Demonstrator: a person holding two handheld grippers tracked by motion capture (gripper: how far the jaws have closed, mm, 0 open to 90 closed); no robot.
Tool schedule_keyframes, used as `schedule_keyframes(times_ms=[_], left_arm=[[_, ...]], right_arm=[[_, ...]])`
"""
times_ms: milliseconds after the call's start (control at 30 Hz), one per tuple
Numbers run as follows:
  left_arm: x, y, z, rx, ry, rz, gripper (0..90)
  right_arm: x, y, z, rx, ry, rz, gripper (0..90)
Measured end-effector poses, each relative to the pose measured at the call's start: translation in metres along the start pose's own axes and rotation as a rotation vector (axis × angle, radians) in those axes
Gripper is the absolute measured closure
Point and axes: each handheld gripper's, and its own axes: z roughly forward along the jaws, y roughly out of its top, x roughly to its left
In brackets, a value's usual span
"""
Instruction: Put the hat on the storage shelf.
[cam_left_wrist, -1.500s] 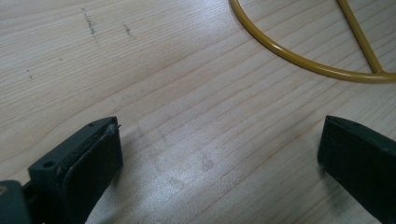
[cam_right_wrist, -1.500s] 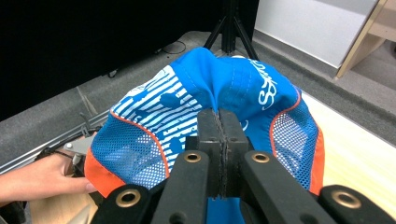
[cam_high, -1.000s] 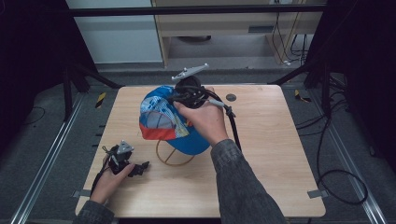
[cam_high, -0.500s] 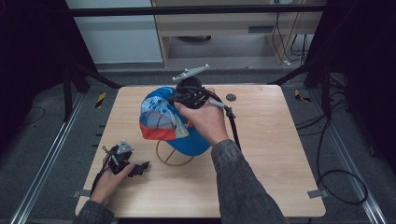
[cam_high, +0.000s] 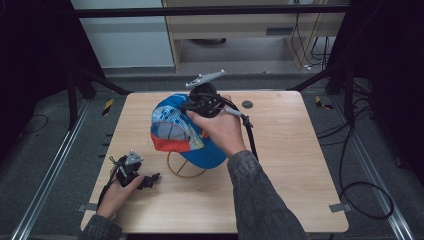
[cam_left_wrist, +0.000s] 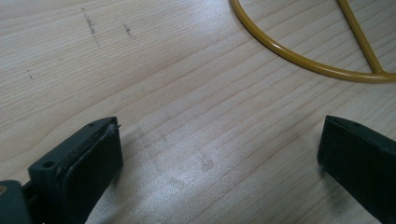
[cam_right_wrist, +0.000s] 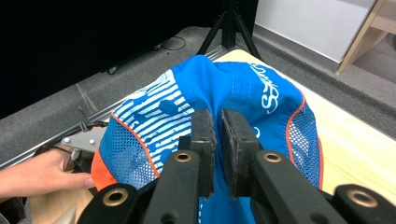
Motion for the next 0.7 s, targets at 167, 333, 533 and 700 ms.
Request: schedule_keyframes(times_ms=[167, 333, 533, 700], left_arm=[[0.000, 0.000, 0.000, 0.000, 0.000, 0.000, 0.0], [0.000, 0.000, 0.000, 0.000, 0.000, 0.000, 0.0], [0.000, 0.000, 0.000, 0.000, 0.000, 0.000, 0.0], [0.000, 0.000, 0.000, 0.000, 0.000, 0.000, 0.0]], right_arm=[[-0.001, -0.001, -0.003, -0.008, -0.001, 0.001, 81.6], [0.000, -0.001, -0.008, -0.018, 0.004, 0.001, 79.8], [0.000, -0.003, -0.014, -0.024, 0.003, -0.003, 79.4], [-0.001, -0.006, -0.021, -0.031, 0.001, -0.003, 79.3]])
